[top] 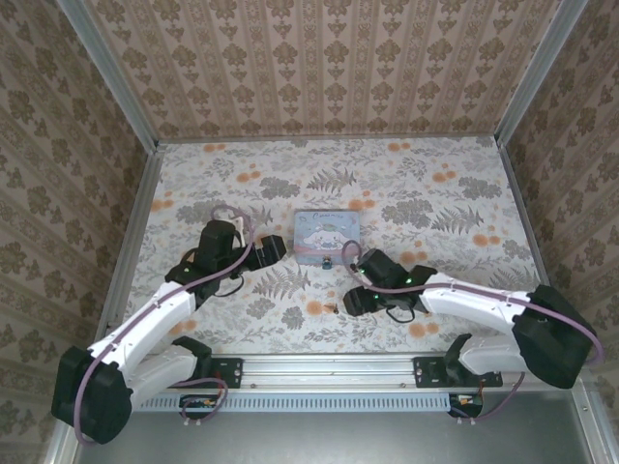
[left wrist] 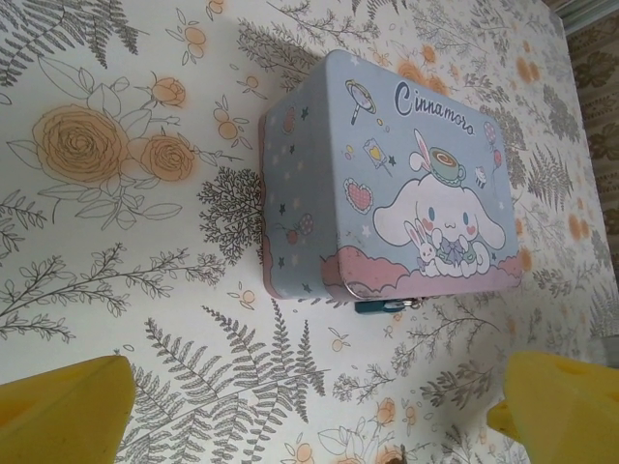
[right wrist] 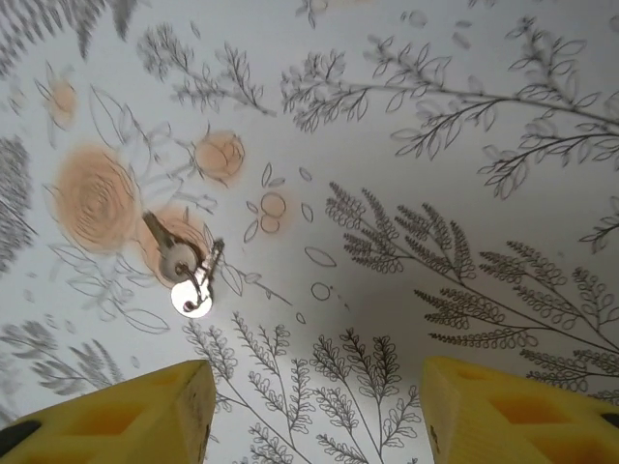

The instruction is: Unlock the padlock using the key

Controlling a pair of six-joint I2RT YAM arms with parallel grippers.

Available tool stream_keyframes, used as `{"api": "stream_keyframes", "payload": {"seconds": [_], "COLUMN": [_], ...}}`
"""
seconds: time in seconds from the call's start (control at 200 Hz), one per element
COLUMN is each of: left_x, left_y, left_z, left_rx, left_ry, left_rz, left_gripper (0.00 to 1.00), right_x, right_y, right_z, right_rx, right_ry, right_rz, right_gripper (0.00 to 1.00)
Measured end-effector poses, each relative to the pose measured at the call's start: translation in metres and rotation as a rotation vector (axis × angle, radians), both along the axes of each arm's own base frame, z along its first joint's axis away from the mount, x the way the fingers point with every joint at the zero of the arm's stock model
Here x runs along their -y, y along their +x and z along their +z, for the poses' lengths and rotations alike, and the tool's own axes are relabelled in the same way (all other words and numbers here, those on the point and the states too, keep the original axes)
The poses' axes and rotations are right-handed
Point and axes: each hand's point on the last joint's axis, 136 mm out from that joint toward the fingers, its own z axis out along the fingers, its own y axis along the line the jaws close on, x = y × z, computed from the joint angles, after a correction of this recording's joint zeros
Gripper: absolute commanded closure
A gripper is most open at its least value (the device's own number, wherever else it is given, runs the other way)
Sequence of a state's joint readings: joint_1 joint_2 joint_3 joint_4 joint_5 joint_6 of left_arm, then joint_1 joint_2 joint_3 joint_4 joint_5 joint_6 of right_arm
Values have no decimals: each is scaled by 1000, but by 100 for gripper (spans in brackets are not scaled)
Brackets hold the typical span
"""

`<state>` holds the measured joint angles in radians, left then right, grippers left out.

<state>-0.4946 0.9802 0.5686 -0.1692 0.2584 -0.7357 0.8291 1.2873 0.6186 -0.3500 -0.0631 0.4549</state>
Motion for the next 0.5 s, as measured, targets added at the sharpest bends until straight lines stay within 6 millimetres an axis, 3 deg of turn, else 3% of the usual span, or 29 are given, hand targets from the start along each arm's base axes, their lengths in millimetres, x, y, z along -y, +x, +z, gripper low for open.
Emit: {"api": "stream_keyframes", "payload": {"seconds": [0.285,0.5], "left_x": [-5,-16], "left_y": [3,8], "left_z": [-10,-11], "left_rx": [-43,-57], "left_ry": [8,-2], "left_rz": [20,56], "left_gripper": [0,0], "right_x": [-34,-47], "right_y": [-3,1], "right_z": [0,-10], "right_rx": [97,101], "right_ry": [-123,-180], "right_rz": [191,251], "right_gripper": [50,53]}}
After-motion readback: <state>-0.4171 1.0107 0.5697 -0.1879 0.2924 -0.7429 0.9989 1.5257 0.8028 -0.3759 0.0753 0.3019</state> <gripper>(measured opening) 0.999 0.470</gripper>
